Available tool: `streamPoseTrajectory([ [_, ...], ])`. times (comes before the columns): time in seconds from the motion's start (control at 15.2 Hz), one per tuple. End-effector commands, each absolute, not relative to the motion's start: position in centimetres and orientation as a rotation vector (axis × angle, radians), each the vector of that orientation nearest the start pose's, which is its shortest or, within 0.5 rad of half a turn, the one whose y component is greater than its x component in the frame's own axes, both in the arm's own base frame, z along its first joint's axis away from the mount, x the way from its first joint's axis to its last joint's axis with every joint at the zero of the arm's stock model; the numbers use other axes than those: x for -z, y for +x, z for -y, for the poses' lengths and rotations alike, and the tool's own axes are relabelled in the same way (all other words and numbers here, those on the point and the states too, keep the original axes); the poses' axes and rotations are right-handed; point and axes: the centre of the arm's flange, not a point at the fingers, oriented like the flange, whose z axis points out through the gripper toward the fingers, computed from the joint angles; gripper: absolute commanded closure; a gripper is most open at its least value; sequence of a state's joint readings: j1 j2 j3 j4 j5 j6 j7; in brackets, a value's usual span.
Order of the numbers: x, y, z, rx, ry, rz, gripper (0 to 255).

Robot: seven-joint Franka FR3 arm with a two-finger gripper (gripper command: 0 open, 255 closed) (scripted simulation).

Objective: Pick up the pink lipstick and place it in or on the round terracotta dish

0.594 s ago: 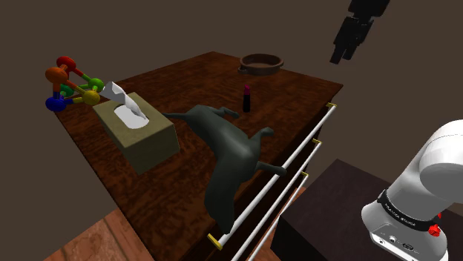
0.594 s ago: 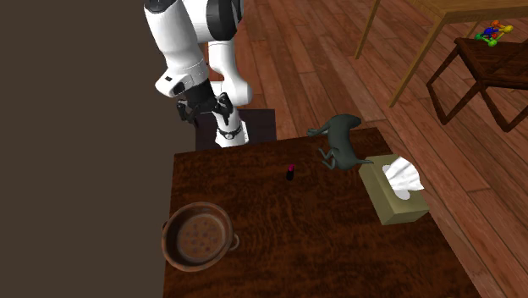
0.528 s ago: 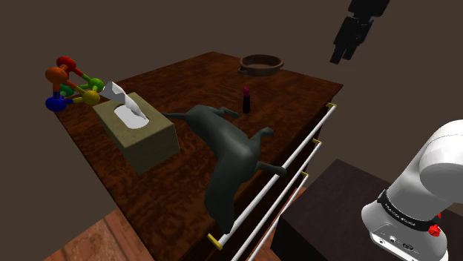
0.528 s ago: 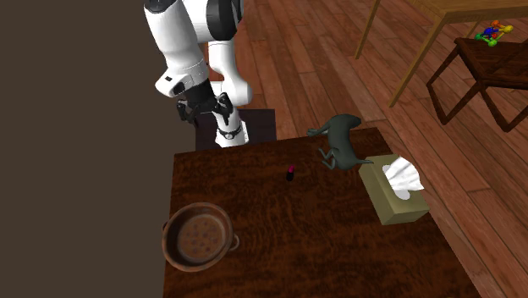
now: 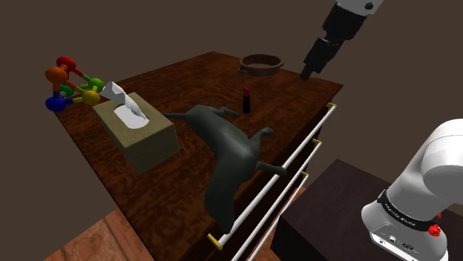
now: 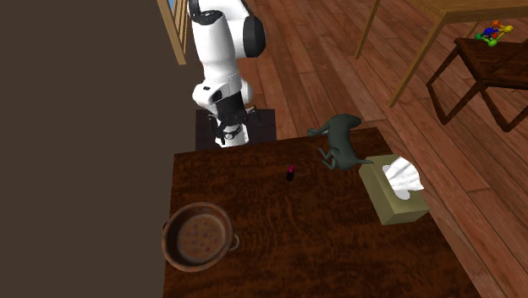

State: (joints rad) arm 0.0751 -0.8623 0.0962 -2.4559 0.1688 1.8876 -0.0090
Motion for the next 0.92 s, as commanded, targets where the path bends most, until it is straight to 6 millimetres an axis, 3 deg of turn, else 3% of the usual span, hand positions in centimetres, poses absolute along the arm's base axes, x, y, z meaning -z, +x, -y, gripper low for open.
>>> streamPoseTrajectory([
  [0.0, -58.9, 30.7, -9.8, 0.524, -2.978, 0.219, 0],
  [0.66, -54.2, 31.9, -21.4, 0.941, -2.882, 0.356, 0],
  [0.86, -53.0, 32.6, -22.5, 0.972, -2.872, 0.367, 0],
])
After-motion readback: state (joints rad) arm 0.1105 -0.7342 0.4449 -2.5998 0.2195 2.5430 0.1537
